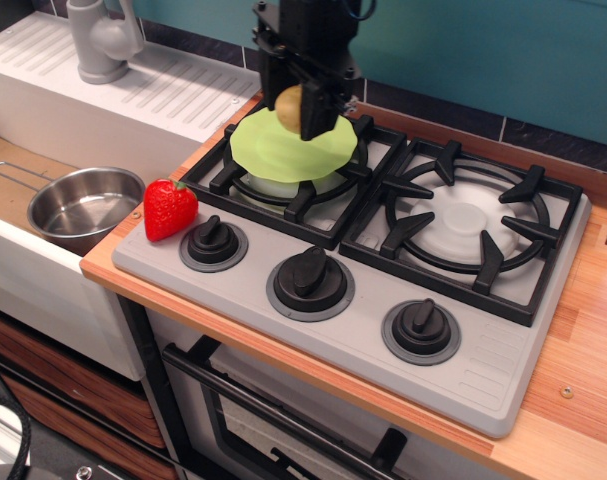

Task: Put potato on plate and strawberry in pot or pan in sink

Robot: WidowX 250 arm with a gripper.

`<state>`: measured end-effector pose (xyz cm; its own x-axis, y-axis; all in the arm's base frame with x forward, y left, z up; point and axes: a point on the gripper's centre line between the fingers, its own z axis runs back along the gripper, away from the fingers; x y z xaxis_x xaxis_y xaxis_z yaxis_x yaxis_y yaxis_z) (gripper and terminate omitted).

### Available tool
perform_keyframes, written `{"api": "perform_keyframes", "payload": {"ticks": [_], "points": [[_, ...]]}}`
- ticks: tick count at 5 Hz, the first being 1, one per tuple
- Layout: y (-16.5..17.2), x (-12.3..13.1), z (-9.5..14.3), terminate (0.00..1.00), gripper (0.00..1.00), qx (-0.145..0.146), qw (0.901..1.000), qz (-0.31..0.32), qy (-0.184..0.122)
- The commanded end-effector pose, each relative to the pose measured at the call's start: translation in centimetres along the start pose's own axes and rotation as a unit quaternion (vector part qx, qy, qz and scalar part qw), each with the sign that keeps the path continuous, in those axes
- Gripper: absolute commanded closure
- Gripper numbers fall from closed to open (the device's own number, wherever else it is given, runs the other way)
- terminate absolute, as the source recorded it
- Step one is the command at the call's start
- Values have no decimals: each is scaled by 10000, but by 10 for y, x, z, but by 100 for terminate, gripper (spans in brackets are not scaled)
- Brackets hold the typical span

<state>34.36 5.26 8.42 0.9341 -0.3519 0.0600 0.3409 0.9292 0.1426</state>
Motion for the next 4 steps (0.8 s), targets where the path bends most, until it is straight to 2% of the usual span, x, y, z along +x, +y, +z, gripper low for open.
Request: {"api": "perform_keyframes", "payload": {"ticks": [1,2,3,4], "points": [[15,0,25,0,100,268,9983,-98,-506],[12,1,24,0,100,286,9982,-117,-512],[5,1,28,0,0,347,9981,-117,-500],[-3,1,35,0,0,333,9984,-58,-451]]}}
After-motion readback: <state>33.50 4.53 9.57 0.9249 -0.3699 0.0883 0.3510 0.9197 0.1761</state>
